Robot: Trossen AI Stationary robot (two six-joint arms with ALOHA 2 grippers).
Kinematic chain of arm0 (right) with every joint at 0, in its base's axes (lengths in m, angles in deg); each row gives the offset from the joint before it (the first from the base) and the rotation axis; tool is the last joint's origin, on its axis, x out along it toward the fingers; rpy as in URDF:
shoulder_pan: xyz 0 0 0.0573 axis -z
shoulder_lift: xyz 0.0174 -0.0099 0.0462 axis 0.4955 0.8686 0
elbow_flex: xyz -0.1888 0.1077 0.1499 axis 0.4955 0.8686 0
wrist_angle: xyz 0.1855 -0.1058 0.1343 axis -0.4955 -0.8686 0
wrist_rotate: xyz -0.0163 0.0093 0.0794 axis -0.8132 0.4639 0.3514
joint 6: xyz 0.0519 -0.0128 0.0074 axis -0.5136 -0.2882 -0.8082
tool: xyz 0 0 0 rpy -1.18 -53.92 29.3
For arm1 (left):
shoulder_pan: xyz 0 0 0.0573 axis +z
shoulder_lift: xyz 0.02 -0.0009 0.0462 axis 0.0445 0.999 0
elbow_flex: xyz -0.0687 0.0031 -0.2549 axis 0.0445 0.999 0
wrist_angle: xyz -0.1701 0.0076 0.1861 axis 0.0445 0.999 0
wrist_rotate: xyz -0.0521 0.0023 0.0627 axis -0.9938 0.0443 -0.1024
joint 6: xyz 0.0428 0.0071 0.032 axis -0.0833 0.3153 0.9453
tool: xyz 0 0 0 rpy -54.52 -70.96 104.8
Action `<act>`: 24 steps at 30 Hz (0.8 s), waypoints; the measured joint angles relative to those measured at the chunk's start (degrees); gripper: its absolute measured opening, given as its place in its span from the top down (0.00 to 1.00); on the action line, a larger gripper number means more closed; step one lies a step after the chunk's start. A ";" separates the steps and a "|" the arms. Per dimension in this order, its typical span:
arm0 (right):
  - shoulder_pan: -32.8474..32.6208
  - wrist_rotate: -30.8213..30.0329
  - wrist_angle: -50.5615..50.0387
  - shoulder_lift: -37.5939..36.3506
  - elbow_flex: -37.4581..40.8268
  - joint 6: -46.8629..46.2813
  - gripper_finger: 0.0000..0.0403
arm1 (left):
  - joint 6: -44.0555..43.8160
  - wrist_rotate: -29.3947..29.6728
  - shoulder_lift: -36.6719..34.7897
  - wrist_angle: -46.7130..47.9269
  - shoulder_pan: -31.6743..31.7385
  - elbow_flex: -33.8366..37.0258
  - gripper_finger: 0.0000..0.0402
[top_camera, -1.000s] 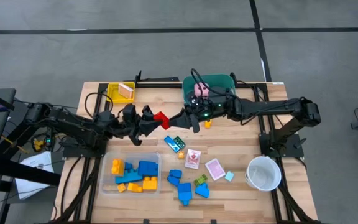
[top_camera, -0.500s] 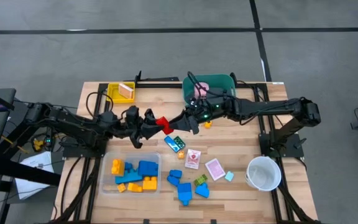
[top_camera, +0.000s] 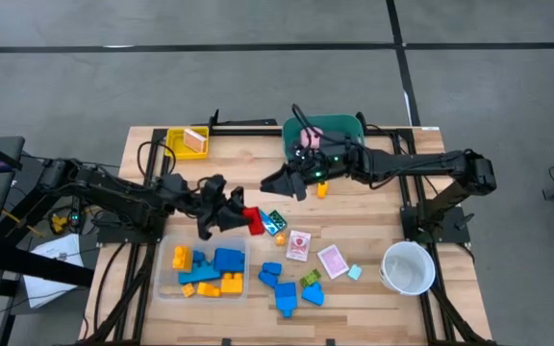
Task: Pick & Place Toys
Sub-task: Put the red game piece into the transparent bin
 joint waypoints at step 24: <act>0.37 0.22 -0.92 0.00 0.00 1.51 0.47 | -2.53 -5.03 -2.75 79.88 -15.24 -24.18 0.78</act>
